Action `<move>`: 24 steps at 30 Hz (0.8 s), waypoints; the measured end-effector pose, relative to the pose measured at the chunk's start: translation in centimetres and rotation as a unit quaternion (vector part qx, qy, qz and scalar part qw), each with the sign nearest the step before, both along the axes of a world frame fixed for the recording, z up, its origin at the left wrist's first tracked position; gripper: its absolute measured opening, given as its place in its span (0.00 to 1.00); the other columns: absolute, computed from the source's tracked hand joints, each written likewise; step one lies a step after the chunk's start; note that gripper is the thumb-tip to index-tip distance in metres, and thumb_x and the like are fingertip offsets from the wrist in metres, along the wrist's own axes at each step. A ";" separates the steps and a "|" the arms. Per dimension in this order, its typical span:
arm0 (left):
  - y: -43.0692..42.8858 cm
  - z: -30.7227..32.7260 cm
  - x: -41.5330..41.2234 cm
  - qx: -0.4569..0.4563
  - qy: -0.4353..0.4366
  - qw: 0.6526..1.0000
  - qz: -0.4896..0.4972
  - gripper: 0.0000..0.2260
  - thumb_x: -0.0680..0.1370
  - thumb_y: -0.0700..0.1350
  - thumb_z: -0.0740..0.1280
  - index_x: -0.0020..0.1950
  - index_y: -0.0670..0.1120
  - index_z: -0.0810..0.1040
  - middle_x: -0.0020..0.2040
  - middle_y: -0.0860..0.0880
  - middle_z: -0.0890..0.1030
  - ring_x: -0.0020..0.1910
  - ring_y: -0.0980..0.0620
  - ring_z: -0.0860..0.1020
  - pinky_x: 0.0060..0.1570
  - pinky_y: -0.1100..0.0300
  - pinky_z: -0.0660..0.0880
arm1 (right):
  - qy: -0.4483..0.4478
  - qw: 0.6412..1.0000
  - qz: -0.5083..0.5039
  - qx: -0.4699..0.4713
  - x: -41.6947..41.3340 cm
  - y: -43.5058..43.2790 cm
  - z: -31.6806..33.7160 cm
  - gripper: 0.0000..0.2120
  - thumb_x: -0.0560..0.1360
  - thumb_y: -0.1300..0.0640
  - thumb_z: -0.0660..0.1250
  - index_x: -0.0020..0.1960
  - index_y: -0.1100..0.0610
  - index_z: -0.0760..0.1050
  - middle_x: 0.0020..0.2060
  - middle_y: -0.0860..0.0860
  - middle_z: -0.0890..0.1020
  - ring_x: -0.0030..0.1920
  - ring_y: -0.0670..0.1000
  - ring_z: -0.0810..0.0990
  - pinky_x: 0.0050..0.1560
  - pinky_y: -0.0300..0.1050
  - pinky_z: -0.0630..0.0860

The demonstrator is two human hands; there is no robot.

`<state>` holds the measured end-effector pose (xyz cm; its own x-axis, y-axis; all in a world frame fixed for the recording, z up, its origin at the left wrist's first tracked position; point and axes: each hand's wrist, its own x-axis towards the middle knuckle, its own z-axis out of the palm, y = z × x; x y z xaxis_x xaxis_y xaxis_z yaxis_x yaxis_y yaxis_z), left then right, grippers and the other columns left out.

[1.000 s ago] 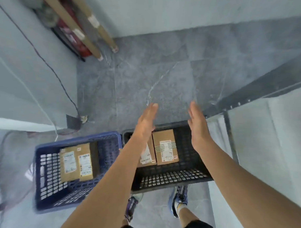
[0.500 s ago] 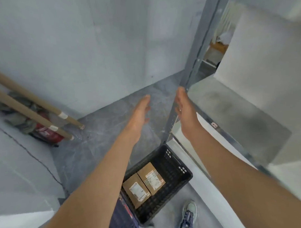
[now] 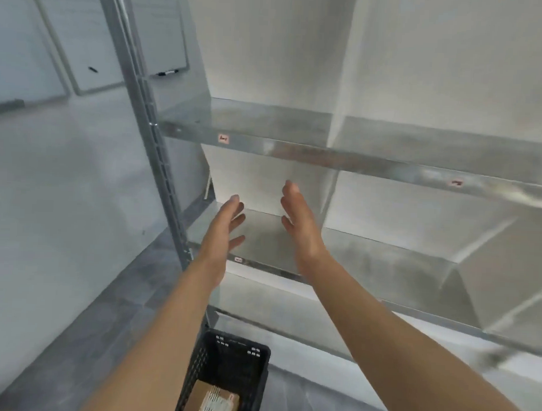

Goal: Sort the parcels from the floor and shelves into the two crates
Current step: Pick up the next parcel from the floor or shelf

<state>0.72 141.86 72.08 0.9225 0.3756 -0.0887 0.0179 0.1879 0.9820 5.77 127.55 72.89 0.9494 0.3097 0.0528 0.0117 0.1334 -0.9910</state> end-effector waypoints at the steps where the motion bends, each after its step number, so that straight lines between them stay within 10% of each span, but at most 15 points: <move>1: -1.9 0.5 0.2 0.002 -0.004 1.000 -0.018 0.21 0.83 0.62 0.59 0.74 0.57 0.70 0.67 0.60 0.76 0.66 0.58 0.75 0.64 0.49 0.73 | -0.005 1.000 -0.015 0.003 -0.3 -2.1 0.4 0.33 0.82 0.30 0.56 0.83 0.42 0.61 0.82 0.40 0.63 0.81 0.45 0.62 0.83 0.56 0.58; 24: -47.6 4.4 -9.5 0.028 -0.039 0.902 -0.430 0.24 0.81 0.66 0.59 0.74 0.57 0.72 0.69 0.59 0.77 0.67 0.60 0.76 0.66 0.48 0.73 | -0.039 0.916 -0.397 0.050 -20.8 -46.3 2.7 0.30 0.84 0.32 0.56 0.82 0.42 0.63 0.80 0.39 0.66 0.78 0.41 0.66 0.82 0.52 0.60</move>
